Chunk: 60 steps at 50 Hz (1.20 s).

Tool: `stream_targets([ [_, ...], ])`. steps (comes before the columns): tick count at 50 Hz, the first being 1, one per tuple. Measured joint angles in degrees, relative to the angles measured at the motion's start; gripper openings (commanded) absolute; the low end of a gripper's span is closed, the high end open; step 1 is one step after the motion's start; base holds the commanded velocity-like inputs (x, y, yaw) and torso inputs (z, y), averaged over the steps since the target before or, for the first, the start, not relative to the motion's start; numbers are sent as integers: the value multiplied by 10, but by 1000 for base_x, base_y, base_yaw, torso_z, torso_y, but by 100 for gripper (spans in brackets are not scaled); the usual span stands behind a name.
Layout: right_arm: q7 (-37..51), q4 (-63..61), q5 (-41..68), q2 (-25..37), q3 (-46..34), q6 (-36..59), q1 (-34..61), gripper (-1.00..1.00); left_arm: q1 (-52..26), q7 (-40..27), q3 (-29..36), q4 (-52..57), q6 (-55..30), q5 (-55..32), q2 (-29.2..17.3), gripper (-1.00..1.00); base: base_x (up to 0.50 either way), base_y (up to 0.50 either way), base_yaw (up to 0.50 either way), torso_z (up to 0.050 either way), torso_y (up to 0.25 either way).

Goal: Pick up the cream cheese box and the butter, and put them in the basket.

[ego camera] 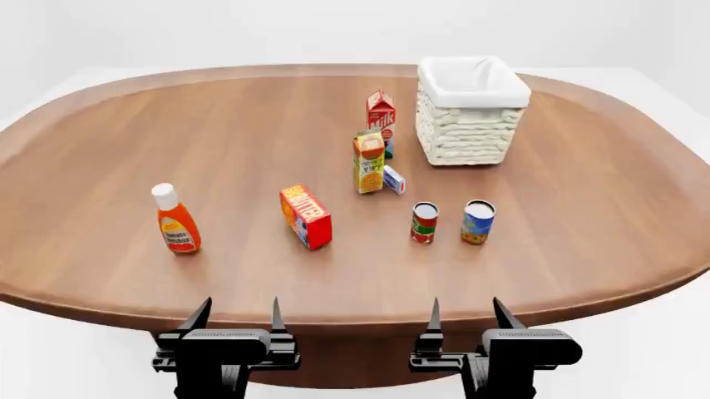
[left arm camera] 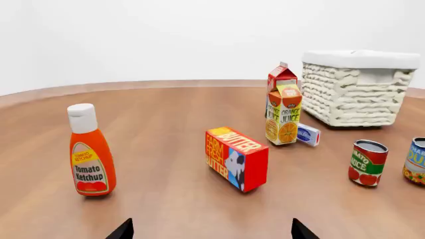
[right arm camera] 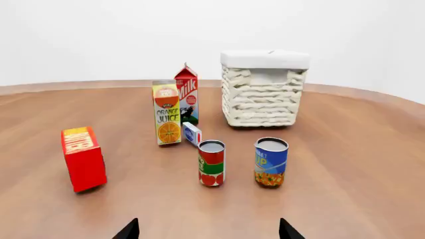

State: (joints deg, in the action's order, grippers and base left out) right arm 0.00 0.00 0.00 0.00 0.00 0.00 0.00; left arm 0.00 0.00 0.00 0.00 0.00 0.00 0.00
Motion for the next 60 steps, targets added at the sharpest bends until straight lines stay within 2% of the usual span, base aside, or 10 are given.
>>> stream_targets([
  [38, 55, -2, 30, 38, -53, -3, -3, 100, 0, -38, 47, 6, 2, -47, -40, 100, 0, 0, 0, 0, 0],
  [49, 100, -92, 34, 44, -33, -5, -6, 100, 11, -68, 29, 93, 6, -48, -60, 100, 0, 0, 0, 0, 0],
  [60, 152, -229, 37, 55, 10, -6, 2, 100, 31, -112, -24, 219, 33, -49, -80, 100, 0, 0, 0, 0, 0],
])
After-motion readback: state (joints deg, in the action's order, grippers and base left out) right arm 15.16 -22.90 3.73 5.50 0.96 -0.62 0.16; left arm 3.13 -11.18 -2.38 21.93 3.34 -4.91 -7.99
